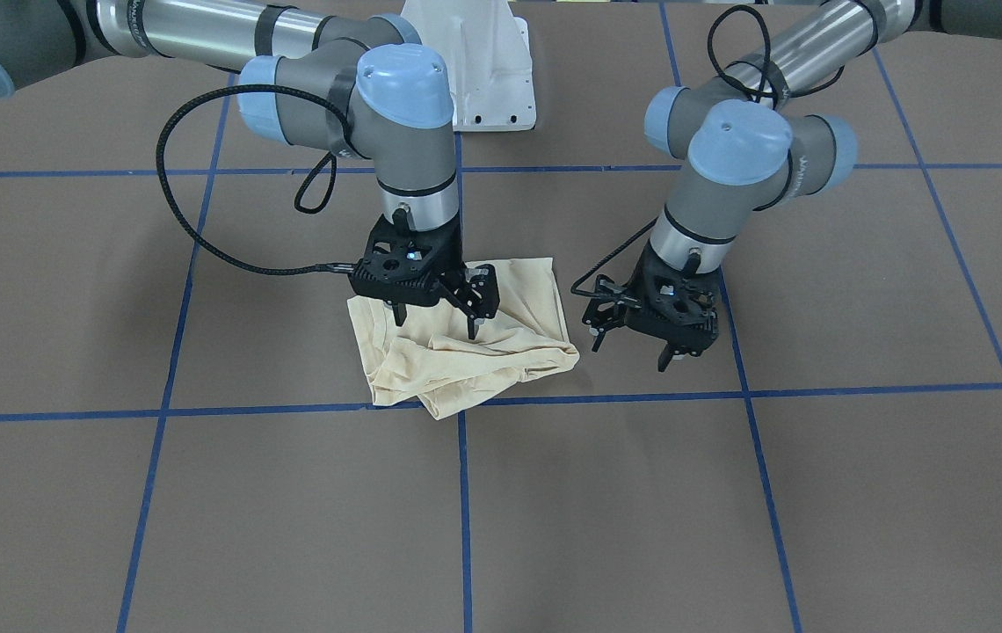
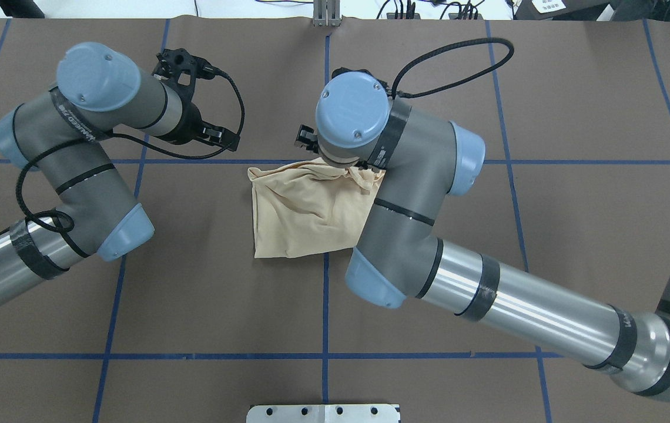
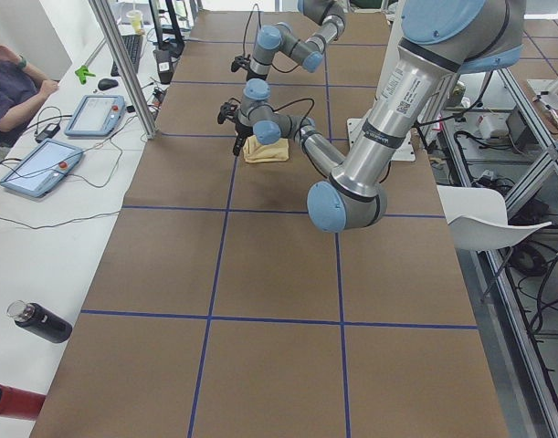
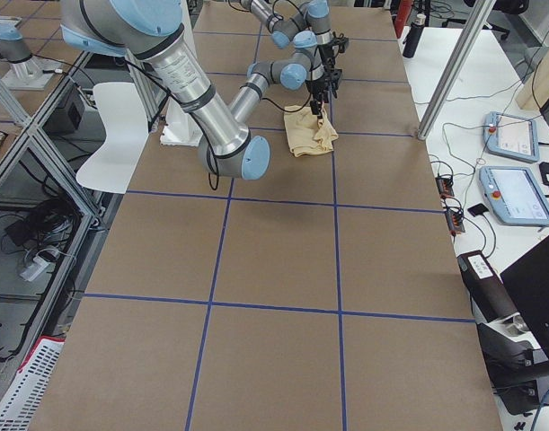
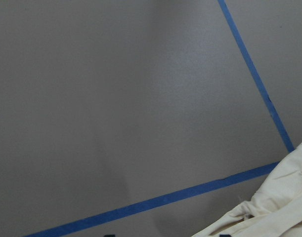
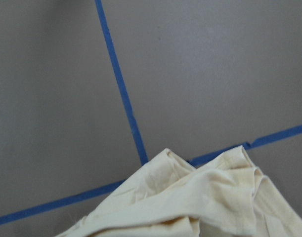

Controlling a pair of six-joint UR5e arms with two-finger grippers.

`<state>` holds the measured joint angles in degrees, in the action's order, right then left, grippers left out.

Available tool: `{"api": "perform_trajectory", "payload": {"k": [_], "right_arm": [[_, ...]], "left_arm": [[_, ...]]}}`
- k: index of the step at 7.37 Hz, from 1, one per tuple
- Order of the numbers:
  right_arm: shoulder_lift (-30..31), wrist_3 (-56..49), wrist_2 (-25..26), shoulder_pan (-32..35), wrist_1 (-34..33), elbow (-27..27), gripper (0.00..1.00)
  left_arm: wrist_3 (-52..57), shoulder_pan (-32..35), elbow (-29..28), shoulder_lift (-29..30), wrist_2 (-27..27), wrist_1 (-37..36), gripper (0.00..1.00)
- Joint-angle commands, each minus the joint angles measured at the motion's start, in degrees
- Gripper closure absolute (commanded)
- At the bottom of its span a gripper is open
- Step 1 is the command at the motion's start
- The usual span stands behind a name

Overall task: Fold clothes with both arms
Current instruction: 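Release the shirt and raise both grippers away from it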

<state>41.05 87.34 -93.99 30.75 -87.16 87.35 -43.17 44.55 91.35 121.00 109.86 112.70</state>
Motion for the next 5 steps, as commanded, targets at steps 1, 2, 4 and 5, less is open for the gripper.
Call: {"api": "perform_trajectory", "payload": {"k": [1, 2, 4, 5], "right_arm": [[0.3, 5.6, 6.9, -7.9, 0.0, -0.8, 0.02], [0.4, 5.8, 8.9, -8.9, 0.0, -2.6, 0.12], [0.6, 1.6, 11.2, -8.1, 0.3, -4.3, 0.42], [0.5, -1.2, 11.3, -5.8, 0.5, -5.1, 0.42]], "left_arm": [[2.4, 1.2, 0.6, -0.9, 0.9, 0.1, 0.00], [2.1, 1.2, 0.7, -0.9, 0.9, 0.1, 0.00], [1.9, 1.2, 0.7, -1.0, 0.7, 0.1, 0.00], [1.9, 1.2, 0.7, -1.0, 0.6, 0.1, 0.00]]}}
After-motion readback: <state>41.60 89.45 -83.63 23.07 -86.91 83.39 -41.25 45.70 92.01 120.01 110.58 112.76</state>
